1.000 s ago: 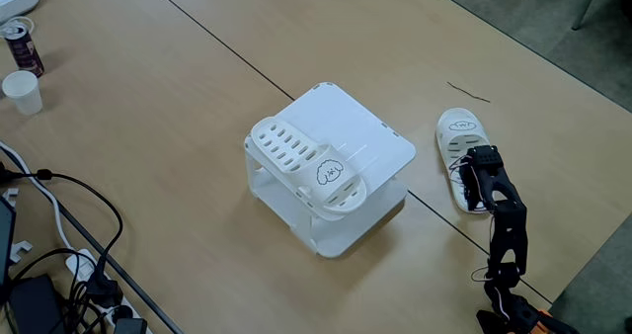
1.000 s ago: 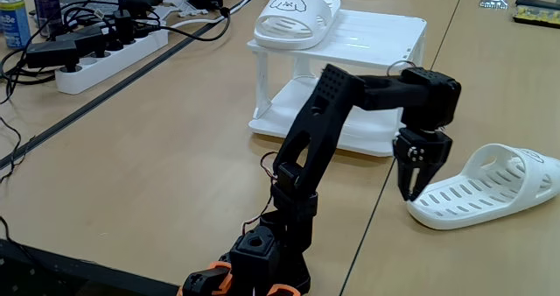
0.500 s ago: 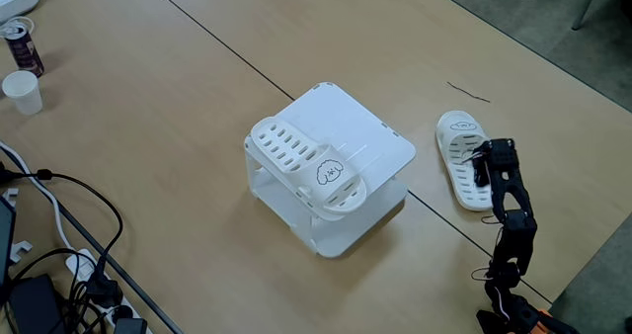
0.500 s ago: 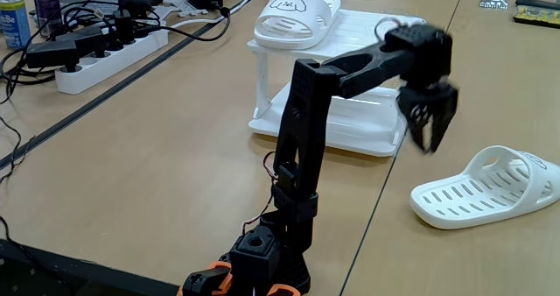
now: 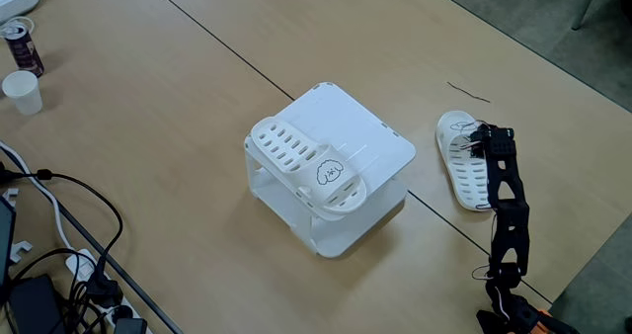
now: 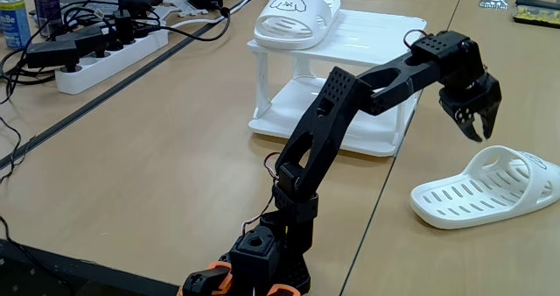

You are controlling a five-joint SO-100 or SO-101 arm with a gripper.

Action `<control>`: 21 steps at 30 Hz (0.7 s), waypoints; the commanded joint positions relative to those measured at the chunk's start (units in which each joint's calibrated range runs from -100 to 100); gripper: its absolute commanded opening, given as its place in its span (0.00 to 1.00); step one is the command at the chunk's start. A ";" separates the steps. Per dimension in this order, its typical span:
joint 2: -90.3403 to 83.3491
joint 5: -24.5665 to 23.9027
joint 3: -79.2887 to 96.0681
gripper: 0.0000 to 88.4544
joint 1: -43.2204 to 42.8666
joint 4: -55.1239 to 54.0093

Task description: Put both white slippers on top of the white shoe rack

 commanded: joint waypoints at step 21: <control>8.14 0.42 -4.64 0.14 -1.53 -15.56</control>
